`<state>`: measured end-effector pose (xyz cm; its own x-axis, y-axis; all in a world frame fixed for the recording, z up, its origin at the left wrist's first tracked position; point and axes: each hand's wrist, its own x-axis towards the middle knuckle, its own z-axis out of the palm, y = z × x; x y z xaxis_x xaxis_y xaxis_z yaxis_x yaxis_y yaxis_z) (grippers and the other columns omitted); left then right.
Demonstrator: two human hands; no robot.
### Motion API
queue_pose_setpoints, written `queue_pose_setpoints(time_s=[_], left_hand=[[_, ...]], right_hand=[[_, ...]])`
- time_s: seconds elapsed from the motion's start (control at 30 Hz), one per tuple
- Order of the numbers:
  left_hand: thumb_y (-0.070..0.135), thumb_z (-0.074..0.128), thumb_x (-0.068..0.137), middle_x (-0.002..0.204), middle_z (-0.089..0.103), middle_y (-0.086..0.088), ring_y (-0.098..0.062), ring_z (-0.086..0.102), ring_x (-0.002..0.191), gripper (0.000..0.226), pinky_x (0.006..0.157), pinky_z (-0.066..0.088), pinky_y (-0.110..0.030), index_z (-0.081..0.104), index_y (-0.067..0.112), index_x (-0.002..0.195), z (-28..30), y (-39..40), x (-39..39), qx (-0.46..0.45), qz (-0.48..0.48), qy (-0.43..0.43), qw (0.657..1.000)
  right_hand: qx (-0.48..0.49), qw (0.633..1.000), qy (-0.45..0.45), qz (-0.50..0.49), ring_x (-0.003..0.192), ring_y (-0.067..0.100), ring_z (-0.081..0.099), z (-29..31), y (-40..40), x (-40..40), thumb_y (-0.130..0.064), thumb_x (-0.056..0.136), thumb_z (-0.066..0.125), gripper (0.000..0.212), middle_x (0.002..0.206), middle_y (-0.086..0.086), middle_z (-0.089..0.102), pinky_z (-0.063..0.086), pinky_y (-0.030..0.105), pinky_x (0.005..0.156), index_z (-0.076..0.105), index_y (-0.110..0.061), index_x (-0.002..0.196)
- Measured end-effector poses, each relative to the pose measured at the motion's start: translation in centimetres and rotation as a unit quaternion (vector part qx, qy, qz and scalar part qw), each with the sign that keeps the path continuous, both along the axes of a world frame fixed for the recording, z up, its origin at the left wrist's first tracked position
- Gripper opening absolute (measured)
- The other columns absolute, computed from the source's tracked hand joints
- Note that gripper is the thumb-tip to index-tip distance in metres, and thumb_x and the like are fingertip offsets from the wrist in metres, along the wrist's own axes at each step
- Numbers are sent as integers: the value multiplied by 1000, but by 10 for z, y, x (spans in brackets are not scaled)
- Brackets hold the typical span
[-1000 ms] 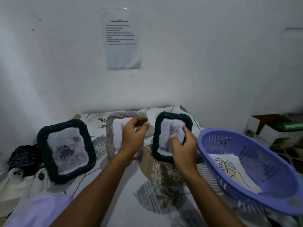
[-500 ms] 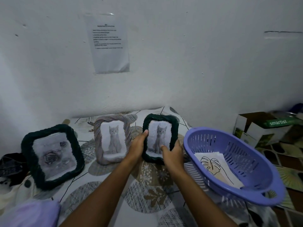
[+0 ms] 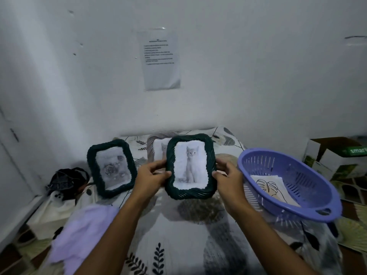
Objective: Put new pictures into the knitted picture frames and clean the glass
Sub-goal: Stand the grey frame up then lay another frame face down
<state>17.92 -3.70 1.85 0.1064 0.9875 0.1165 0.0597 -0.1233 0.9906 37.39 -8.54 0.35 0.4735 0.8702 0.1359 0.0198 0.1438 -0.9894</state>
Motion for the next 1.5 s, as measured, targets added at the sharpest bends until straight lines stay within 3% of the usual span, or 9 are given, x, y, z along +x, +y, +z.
queue_pose_setpoints(time_s=[0.1, 0.2, 0.3, 0.43, 0.57, 0.67, 0.93, 1.1, 1.5], left_hand=[[-12, 64, 81, 113, 67, -9, -14, 69, 77, 47, 62, 57, -24, 60, 3, 125, -14, -29, -25, 1, 19, -15, 1000], [-14, 65, 79, 112, 67, -8, -10, 70, 72, 49, 60, 57, -24, 59, 3, 125, -28, -55, -47, -8, 42, -25, 999], [-14, 67, 78, 111, 66, -7, -5, 69, 70, 50, 58, 55, -21, 58, 3, 125, -39, -76, -61, -13, 60, -19, 998], [-12, 69, 77, 111, 68, -11, -16, 69, 81, 46, 72, 58, -30, 63, 7, 119, -46, -89, -73, -5, 84, 16, 996], [4, 72, 79, 103, 69, 0, -14, 63, 91, 35, 78, 51, -23, 67, 12, 113, -30, -93, -66, 95, 160, 116, 976], [9, 71, 83, 91, 69, 2, -12, 65, 83, 21, 72, 53, -16, 69, 12, 103, -5, -98, -44, 149, 121, 110, 975], [22, 79, 77, 89, 69, -16, -25, 70, 79, 30, 66, 60, -44, 63, 3, 93, 25, -97, 1, -5, 57, -80, 995], [7, 76, 78, 95, 68, -25, -30, 72, 77, 25, 53, 56, -33, 56, -1, 91, 21, -94, 1, -45, 70, -101, 991], [1, 58, 89, 74, 71, -11, -19, 69, 63, 6, 55, 57, -30, 63, 2, 85, 5, -70, -55, -145, -25, -151, 978]], right_hand=[[0, 998, 43, 54, 101, 23, 62, -4, -23, -15, 13, 87, 50, 40, 105, 1, 65, 54, 42, 87, 62, -22, 103], [-45, 986, 120, 106, 92, 25, 63, -14, -40, -27, 15, 85, 54, 41, 103, 4, 67, 53, 37, 73, 57, -12, 116], [-111, 952, 225, 177, 69, 22, 65, -21, -53, -37, 16, 87, 48, 37, 86, 8, 72, 50, 37, 67, 62, -8, 113], [-135, 930, 260, 222, 69, 24, 63, -26, -64, -43, 14, 86, 49, 32, 79, 11, 70, 50, 36, 64, 63, -7, 106], [-91, 951, 211, 205, 78, 26, 62, -17, -68, -52, 13, 85, 53, 30, 91, 11, 68, 51, 37, 65, 65, -7, 104], [-31, 975, 135, 176, 87, 27, 67, -6, -69, -57, 13, 85, 56, 32, 90, 5, 73, 53, 35, 66, 68, -13, 96], [72, 983, -96, 139, 90, 6, 69, 3, -80, -75, 11, 83, 58, 45, 99, -7, 73, 55, 21, 77, 71, -23, 109], [84, 960, -239, 121, 91, 14, 66, -1, -79, -74, 3, 81, 61, 44, 104, -4, 71, 55, 35, 81, 69, -21, 117], [31, 989, -114, 87, 94, 13, 65, 16, -39, -33, -14, 84, 71, 24, 97, 0, 71, 52, 25, 81, 70, -14, 107]])
